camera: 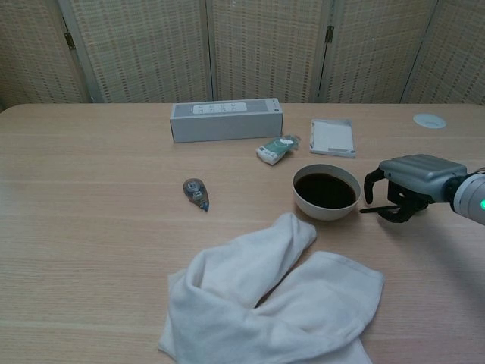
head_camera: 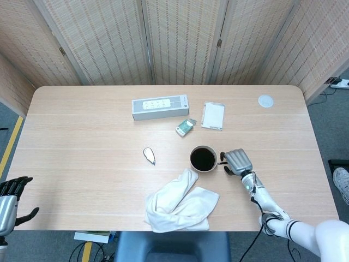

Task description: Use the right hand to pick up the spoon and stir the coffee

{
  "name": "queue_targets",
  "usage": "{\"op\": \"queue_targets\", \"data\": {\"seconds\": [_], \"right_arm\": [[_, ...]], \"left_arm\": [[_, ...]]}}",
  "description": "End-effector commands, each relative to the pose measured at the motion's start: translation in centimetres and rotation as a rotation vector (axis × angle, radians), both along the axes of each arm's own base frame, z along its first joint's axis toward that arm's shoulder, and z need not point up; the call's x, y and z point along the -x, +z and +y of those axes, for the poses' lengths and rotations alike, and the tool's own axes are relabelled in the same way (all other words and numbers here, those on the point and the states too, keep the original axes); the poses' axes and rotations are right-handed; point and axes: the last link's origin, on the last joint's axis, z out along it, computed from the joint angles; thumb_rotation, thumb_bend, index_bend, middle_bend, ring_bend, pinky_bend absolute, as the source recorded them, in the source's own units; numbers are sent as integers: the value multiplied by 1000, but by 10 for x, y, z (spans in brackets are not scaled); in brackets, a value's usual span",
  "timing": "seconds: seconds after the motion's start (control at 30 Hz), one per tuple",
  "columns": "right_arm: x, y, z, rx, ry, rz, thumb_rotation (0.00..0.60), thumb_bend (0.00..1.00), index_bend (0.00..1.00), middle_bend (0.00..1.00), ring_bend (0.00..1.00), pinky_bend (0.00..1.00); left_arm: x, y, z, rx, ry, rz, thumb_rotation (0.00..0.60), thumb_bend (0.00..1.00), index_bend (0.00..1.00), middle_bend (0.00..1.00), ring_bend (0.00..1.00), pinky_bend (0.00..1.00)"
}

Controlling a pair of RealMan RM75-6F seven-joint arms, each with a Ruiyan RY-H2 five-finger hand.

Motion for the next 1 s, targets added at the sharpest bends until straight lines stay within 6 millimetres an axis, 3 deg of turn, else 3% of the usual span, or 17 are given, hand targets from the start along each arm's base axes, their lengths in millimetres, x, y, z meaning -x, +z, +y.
{"op": "queue_targets", "data": {"seconds": [0.03, 1.0], "right_arm": [[0, 1, -1, 1, 40, 51, 600, 355, 454, 972, 1000, 1000], [-6, -14, -4, 70, 95, 164, 600, 258, 515, 982, 1000, 1000]], "left_arm": [[0, 0, 0, 0, 0, 1, 600, 215, 222, 214, 186, 189], [3, -1, 0, 3, 5, -4, 600, 215, 222, 214, 186, 190]]}}
